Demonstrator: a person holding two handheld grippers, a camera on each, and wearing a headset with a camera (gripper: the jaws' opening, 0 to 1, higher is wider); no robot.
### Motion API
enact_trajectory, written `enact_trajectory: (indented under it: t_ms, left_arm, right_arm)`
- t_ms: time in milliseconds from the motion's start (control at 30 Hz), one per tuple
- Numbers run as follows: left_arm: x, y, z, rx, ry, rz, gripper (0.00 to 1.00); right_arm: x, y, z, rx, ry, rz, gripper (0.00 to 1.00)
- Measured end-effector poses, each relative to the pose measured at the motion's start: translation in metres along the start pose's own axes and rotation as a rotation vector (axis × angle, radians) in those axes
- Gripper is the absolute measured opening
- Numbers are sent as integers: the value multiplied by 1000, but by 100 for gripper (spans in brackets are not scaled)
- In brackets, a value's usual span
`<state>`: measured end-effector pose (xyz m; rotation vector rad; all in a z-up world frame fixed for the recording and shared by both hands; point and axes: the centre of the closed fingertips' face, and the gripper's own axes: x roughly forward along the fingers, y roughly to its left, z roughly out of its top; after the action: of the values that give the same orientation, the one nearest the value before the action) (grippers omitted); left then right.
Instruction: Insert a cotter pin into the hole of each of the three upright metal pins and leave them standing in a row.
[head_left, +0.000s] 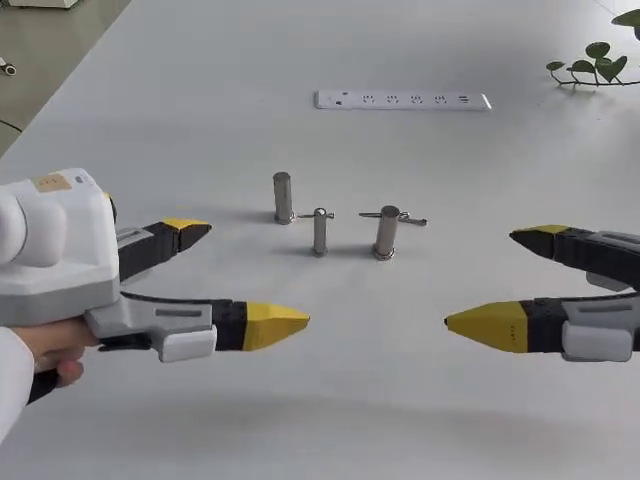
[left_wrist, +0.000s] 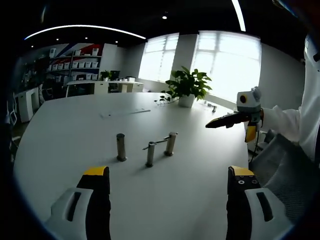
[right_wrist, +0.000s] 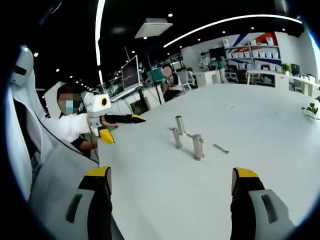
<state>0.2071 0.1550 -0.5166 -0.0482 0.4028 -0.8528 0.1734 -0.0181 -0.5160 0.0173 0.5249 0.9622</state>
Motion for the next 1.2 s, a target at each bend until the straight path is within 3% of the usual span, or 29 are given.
enact_trajectory:
  t_ms: [200,233,300,467,533,733,800,967,1033,1200]
  left_arm:
    - [15,29,18,12,-40,52,90]
    - [20,34,28,-38,-94,60,88]
    - [26,41,35,-118,-133,64,86]
    - [45,69,43,-120,-161,112,71]
    - [53,82,42,-87,-142,160,70]
    - [79,92,37,-72,-112,156,48]
    - [86,92,33,-101,-100,143,44]
    - [98,95,21,-75,-52,151,37]
    - [101,96,10,-14,3,153,32]
    - [106,97,3,24,29,166,19]
  right_arm:
    - [0,3,-2,14,-7,3,98]
    - [0,3,-4,15,-5,4,98]
    - [-1,4,-7,17,4,5,98]
    - [-7,5,-10,4,5,1,98]
    - [-10,4,-11,6,4,-4,98]
    - [-16,0,-16,24,12,-20,97]
    - [-17,-2,-17,29,16,-25,96]
    - [-20,-3,-16,34,12,-31,95]
    - [-20,-3,-17,38,14,-33,95]
    - [-19,-2,-19,44,25,-30,94]
